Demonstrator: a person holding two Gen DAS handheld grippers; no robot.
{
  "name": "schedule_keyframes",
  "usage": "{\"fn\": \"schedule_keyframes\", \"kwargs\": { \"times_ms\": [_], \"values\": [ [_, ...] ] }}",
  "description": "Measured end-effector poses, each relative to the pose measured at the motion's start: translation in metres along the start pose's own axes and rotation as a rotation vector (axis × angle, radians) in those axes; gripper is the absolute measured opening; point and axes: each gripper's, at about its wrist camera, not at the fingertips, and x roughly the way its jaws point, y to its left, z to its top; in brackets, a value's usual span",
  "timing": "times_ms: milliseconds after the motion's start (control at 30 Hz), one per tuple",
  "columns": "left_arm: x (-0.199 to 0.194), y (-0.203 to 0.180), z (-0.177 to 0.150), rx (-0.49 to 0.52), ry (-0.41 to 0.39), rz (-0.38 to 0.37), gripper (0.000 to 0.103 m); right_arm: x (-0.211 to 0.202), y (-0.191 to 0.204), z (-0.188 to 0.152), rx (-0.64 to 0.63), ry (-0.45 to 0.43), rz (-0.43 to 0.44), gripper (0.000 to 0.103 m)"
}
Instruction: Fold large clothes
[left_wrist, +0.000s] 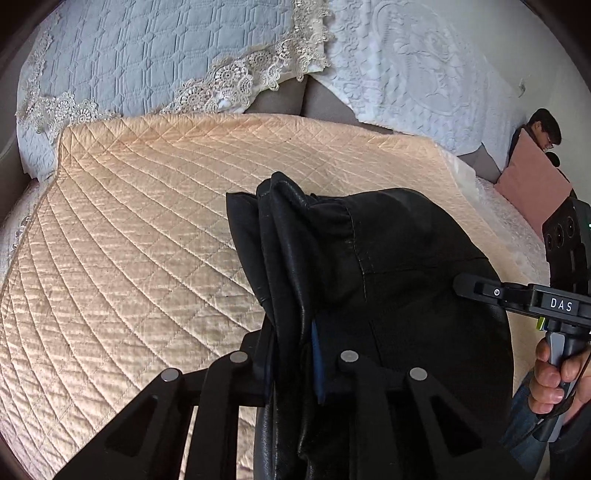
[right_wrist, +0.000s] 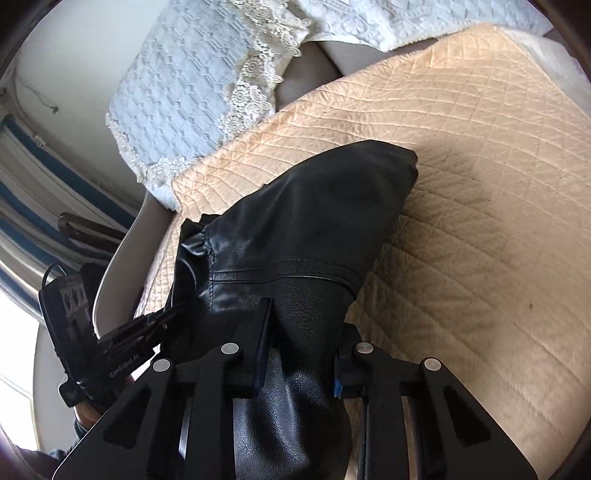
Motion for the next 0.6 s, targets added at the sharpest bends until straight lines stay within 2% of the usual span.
{"fn": "schedule_keyframes", "kwargs": {
  "times_ms": [300, 400, 433, 567, 600],
  "values": [
    [-0.028, -0.009, -0.006, 0.037, -0.058, -0.015, 0.008, -0.004, 0.020, 0.001, -0.066, -0.014, -0.002, 0.026],
    [-0.017, -0.002, -0.006, 0.006, -0.025, -0.021, 0.010, 0.010, 0.001, 0.000, -0.018, 0.032, -0.026, 0.027],
    [-0.012, 0.003, -0.007, -0.023, -0.004, -0.038, 0.013, 0.011, -0.005, -0.001, 0.003, 0.041, -0.021, 0.028],
    [-0.008, 0.031, -0.011, -0.126, 0.015, -0.116, 0.033, 0.014, -0.027, -0.007, 0.077, 0.046, 0.010, 0.051],
    [-0.006, 0.039, -0.011, -0.145, 0.019, -0.142, 0.045, 0.016, -0.032, -0.007, 0.085, 0.050, 0.029, 0.058]
  ]
}}
